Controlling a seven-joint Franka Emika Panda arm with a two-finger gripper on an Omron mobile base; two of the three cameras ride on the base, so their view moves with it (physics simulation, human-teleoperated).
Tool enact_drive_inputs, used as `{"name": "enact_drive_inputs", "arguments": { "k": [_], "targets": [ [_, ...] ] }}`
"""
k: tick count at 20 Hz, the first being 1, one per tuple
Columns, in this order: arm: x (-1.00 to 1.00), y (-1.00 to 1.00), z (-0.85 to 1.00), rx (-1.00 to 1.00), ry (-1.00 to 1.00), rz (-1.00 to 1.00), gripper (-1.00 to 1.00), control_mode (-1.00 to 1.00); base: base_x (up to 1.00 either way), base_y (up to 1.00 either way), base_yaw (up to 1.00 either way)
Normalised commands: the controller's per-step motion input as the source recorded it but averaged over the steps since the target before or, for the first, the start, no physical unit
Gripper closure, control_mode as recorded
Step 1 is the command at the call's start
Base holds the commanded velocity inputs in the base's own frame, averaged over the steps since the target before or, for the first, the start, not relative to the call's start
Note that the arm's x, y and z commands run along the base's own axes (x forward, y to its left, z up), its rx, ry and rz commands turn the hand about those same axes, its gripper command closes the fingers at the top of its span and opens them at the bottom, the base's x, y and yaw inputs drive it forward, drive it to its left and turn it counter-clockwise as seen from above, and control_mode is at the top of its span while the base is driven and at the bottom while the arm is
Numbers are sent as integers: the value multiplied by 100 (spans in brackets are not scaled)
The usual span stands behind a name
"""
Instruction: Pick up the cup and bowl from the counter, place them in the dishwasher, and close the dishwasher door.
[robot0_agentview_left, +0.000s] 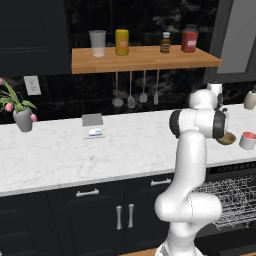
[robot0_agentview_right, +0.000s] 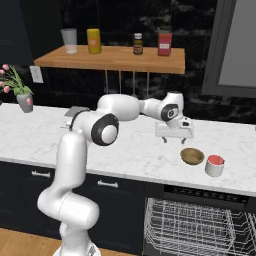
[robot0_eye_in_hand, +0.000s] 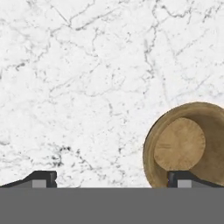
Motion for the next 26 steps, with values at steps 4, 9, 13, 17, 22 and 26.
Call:
{"name": "enact_drive_inputs", "arguments": {
  "k": [4,9,13,17,22,26],
  "targets": [
    [0,-35,-24,0,17,0,-100,-100,0,0,0],
    [0,-24,-19,0,16,0,-100,-100,0,0,0],
    [0,-17,-11,3,7,0,-100,-100,0,0,0],
    [0,-6,-9,5,1,0,-100,-100,0,0,0],
    [0,-2,-9,4,0,0,-100,-100,0,0,0],
    [0,0,-30,1,4,0,-100,-100,0,0,0]
  ]
}}
